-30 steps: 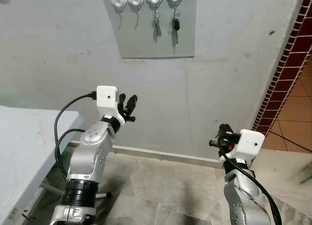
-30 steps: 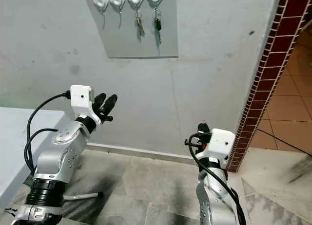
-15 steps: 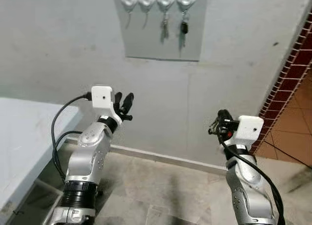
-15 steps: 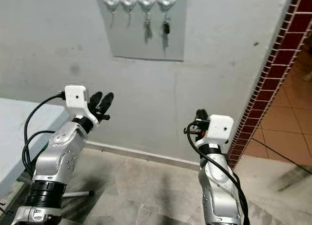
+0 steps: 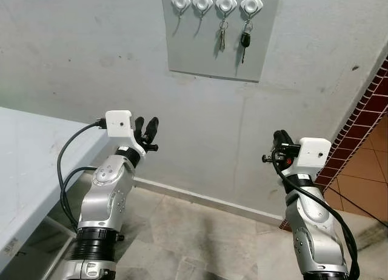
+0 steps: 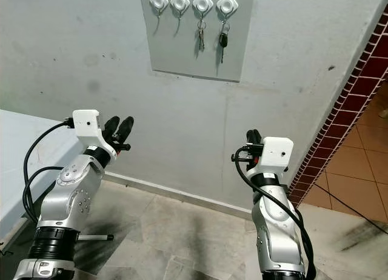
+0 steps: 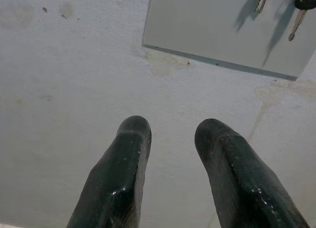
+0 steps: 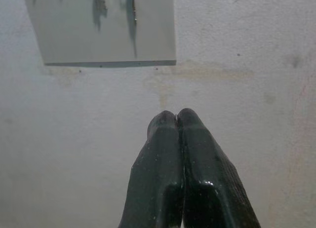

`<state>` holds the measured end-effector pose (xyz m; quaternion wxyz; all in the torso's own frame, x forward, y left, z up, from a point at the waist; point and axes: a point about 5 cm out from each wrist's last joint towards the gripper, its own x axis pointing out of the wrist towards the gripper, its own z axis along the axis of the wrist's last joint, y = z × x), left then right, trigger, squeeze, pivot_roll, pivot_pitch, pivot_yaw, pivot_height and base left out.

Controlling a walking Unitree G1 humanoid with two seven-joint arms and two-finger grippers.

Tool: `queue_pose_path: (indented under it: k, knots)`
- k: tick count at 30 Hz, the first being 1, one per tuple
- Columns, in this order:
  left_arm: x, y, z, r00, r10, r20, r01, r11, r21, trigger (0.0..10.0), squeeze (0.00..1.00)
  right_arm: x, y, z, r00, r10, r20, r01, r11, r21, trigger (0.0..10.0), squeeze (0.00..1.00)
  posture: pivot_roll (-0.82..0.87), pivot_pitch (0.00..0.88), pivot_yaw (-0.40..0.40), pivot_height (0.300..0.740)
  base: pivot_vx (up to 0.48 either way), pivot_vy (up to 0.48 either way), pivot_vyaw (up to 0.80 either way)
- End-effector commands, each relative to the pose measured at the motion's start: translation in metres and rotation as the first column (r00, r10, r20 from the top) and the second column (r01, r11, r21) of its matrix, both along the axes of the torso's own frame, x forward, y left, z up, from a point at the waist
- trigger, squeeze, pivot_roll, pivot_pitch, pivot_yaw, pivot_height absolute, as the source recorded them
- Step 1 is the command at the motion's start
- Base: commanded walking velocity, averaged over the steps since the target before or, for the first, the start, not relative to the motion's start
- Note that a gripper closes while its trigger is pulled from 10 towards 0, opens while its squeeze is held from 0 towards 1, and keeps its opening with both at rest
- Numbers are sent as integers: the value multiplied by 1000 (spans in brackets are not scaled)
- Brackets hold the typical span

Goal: Hang keys on a hook

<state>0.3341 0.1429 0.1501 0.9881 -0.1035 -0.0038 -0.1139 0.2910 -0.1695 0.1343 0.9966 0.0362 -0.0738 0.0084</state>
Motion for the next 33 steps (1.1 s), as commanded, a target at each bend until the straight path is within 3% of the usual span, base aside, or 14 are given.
queue_pose_path:
  k: [1,33]
  knots:
    - [0,3,0,1000,11,-3,-11,1000,1,10000,0,0,4,1,1000,16,11,-16,1000,3,10000,0,127,0,-1,740,0,285,0]
    - [-4,6,-3,999,30,-18,-31,999,-15,10000,0,-4,11,-4,999,33,-4,-33,999,18,10000,0,137,0,-10,740,0,351,0]
